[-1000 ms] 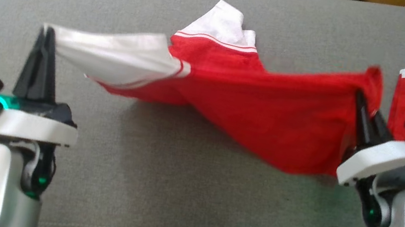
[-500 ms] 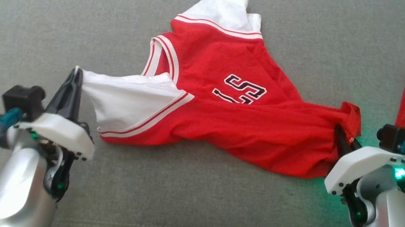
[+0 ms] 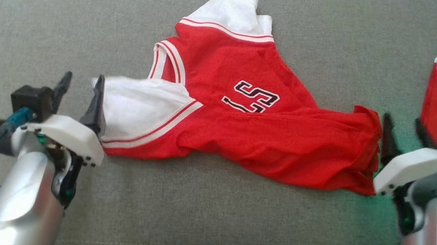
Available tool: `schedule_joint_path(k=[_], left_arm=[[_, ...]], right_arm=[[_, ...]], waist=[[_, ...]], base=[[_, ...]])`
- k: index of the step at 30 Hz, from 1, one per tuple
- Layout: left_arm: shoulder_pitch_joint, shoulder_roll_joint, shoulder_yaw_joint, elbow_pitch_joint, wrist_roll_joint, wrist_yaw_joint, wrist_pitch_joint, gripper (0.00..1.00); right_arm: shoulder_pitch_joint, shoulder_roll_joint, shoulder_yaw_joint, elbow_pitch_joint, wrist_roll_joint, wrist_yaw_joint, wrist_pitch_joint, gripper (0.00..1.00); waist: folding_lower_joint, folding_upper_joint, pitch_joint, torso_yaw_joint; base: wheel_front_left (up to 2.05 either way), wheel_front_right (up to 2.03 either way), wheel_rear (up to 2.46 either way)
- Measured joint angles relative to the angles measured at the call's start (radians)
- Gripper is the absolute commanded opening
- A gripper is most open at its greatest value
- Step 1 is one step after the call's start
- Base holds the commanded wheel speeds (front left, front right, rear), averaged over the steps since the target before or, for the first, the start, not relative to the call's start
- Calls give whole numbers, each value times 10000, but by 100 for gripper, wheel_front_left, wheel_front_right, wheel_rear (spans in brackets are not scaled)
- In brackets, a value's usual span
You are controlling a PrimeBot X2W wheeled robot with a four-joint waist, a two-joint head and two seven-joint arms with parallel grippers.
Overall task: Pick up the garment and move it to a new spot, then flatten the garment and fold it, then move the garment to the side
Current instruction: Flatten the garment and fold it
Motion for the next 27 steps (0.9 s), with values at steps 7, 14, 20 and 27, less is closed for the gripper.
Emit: schedule_joint_path(k=[7,14,20,27], left_arm=[[302,-52,594,-2113,-44,136,-15,100],[2027,-251,1181,-4280,-307,199,-75,100],[2825,-305,1338,-5060,-616,397,-75,100],[2913,-345,895,-5095,-610,395,-75,100]], right_arm=[[707,0,-295,-2080,451,0,-545,100],[2740,19,483,-4128,1206,0,-1129,100],[3745,52,623,-4525,1513,0,-1333,100],[3541,58,901,-4291,1216,0,-1124,100]], waist=[[0,0,-237,-4],[-1,0,-317,-31],[0,0,-259,-74],[-1,0,-164,-58]], base=[[0,0,0],[0,0,0],[0,0,0],[0,0,0]])
